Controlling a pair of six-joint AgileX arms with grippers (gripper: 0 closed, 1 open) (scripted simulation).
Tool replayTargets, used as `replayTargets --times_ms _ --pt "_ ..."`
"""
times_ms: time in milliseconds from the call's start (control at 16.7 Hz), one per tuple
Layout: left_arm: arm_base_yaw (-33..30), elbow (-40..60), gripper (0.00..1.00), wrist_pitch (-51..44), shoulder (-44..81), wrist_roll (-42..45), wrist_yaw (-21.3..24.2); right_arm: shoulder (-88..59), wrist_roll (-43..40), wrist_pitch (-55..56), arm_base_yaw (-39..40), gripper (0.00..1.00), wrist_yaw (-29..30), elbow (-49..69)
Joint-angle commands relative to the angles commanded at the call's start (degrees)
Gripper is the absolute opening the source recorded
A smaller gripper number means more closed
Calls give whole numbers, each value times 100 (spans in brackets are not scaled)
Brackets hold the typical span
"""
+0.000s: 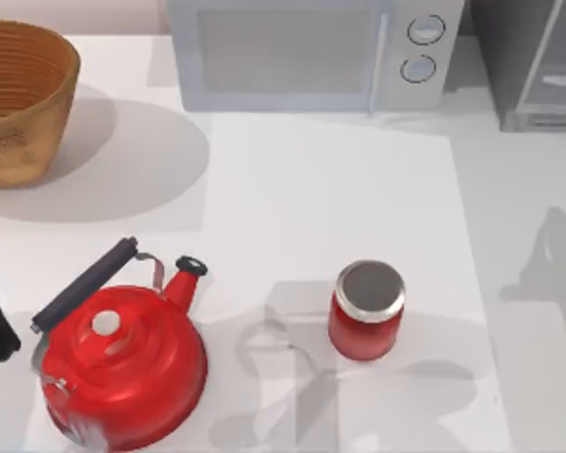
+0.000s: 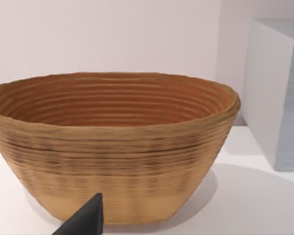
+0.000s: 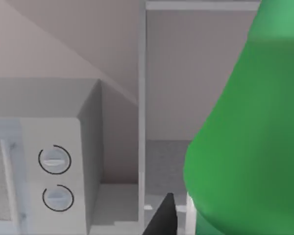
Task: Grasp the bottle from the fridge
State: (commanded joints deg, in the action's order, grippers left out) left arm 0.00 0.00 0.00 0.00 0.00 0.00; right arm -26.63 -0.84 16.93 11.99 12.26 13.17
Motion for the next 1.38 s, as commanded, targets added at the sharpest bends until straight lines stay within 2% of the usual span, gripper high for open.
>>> replayTargets --times_ms 540,780,1080,1380 --pt "0 0 100 0 0 0 0 -5518 1 2784 2116 0 2191 2121" --pt "0 0 100 0 0 0 0 -7546 10 3936 2949 0 3045 3014" --pt "0 0 100 0 0 0 0 -9107 -1 4992 3661 0 3775 3849" --pt "0 0 100 0 0 0 0 -9502 -9 5271 3839 0 3959 4072"
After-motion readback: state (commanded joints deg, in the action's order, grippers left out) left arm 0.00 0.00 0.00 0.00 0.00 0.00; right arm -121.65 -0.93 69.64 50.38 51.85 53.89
